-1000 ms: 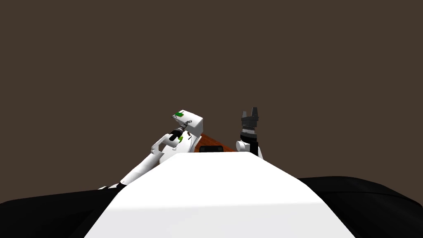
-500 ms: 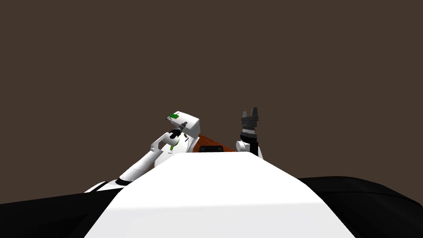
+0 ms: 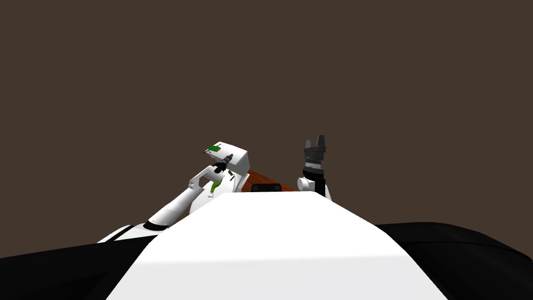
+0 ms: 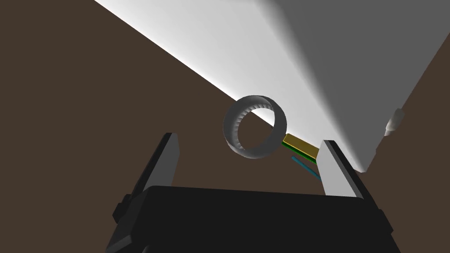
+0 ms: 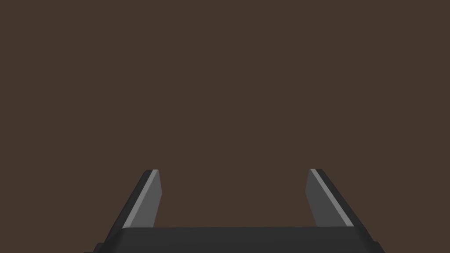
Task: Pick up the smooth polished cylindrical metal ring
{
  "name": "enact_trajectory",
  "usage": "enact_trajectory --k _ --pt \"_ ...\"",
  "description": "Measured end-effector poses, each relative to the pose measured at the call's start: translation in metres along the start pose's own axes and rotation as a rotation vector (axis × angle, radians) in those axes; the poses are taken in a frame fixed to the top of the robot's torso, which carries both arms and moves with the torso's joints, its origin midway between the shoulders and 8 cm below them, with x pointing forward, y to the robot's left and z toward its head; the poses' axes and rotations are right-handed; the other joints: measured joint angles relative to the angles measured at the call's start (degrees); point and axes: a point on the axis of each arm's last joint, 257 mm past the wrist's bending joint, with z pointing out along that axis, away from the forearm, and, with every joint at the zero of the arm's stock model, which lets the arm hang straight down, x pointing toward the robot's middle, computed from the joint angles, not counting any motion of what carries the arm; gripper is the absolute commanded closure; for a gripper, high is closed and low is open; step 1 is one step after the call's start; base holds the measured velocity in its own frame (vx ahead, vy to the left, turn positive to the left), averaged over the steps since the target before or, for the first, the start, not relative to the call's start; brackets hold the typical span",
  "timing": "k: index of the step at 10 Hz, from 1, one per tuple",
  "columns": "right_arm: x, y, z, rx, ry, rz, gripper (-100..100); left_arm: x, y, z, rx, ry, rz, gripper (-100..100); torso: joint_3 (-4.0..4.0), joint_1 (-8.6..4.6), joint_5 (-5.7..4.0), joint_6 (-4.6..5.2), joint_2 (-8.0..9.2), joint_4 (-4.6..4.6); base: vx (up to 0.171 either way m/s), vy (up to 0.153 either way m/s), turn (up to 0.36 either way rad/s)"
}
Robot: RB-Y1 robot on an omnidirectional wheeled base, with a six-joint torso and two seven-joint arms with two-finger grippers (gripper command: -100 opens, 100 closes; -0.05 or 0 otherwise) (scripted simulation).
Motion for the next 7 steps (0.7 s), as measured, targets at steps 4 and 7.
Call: enact_trajectory --k 4,7 --pt "0.0 0.0 0.0 0.0 0.0 0.0 0 -0.022 -0.002 0.025 -0.052 -0.074 -0.036 -100 0.39 0.79 0.18 0.05 0.7 0.15 -0.156 0.162 -0.347" --pt "0.0 0.0 0.0 0.0 0.0 0.0 0 -0.035 -0.002 0.042 -0.111 -0.119 -0.081 -100 0.28 0.5 0.12 0.03 0.47 0.11 -0.137 0.112 -0.223"
